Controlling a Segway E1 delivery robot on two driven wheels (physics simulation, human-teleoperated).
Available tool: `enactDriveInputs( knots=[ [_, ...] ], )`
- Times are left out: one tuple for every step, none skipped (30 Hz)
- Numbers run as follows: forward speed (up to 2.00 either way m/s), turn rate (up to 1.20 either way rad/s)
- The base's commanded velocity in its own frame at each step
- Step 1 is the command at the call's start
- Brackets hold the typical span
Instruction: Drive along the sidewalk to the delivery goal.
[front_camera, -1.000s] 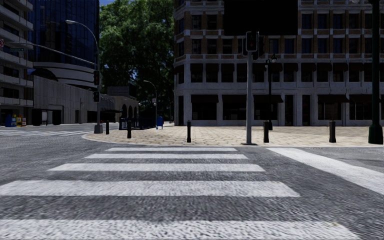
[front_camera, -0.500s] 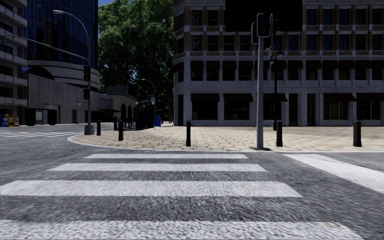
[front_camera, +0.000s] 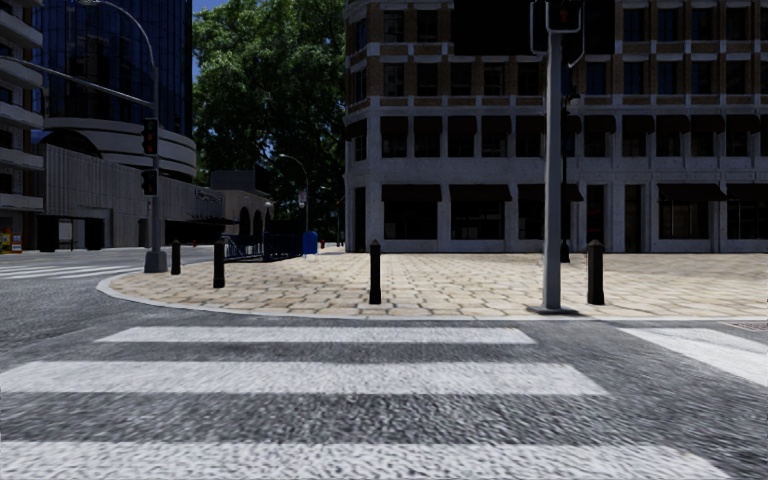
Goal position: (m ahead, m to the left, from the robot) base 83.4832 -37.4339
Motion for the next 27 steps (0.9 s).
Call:
enactDriveInputs(
  knots=[
    [2.00,-0.02],
    [2.00,-0.09],
    [2.00,-0.09],
    [2.00,-0.12],
    [2.00,-0.18],
    [2.00,-0.18],
    [2.00,-0.22],
    [2.00,-0.24],
    [2.00,-0.24],
    [2.00,-0.24],
    [2.00,-0.24],
    [2.00,-0.24],
    [2.00,-0.24],
    [2.00,-0.24],
    [2.00,-0.24],
    [2.00,-0.24],
    [2.00,-0.24],
    [2.00,-0.24],
    [2.00,-0.24],
    [2.00,-0.24],
    [2.00,-0.24],
    [2.00,-0.24],
    [2.00,-0.24],
    [2.00,-0.24],
    [2.00,-0.24],
    [2.00,-0.24],
    [2.00,-0.24]
  ],
)
